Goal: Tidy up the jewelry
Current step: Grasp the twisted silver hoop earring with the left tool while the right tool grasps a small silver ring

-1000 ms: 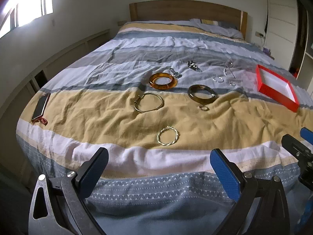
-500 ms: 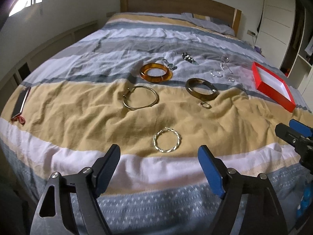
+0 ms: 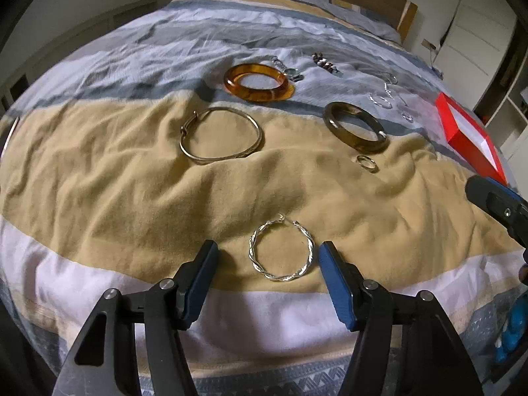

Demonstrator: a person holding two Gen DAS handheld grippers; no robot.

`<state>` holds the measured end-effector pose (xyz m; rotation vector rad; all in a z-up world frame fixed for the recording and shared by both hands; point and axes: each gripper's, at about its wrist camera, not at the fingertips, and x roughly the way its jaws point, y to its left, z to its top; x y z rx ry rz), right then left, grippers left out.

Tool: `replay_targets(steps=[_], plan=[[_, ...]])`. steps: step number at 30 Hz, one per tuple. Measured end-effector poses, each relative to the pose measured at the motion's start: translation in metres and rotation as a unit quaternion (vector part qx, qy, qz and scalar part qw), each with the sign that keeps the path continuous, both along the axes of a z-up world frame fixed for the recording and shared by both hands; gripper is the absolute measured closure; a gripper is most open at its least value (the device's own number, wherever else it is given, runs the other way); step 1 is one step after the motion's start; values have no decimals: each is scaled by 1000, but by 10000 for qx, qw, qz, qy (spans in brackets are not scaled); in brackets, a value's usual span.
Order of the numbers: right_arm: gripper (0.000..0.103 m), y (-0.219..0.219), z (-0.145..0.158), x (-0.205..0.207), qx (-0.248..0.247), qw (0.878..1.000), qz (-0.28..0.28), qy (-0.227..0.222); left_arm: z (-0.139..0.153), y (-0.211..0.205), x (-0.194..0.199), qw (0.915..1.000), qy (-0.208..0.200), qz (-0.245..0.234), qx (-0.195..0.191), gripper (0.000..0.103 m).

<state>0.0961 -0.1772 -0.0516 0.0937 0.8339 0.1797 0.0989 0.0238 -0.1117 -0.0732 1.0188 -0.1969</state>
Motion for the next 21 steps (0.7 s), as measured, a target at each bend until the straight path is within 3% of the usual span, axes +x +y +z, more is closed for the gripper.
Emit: replay_targets(steps=[3,7,11,13,21], plan=[[26,11,-5,11,133,9997,193,61,-5,0,1,10000,38,-7,-61,43],[45,26,-16,28,313,9983,429,249,-9,-2,2,10000,21,-3,-31,47],[51,39,-26,41,373,9971,560,365,-10,1,3,9999,-12,16,-117,50],[60,42,-32,48,387,9964,598,459,-11,4,4,9998,-8,50,-196,53],[64,48,-55,67,323,9950,607,728,-12,8,7,9996,-23,92,-281,60]])
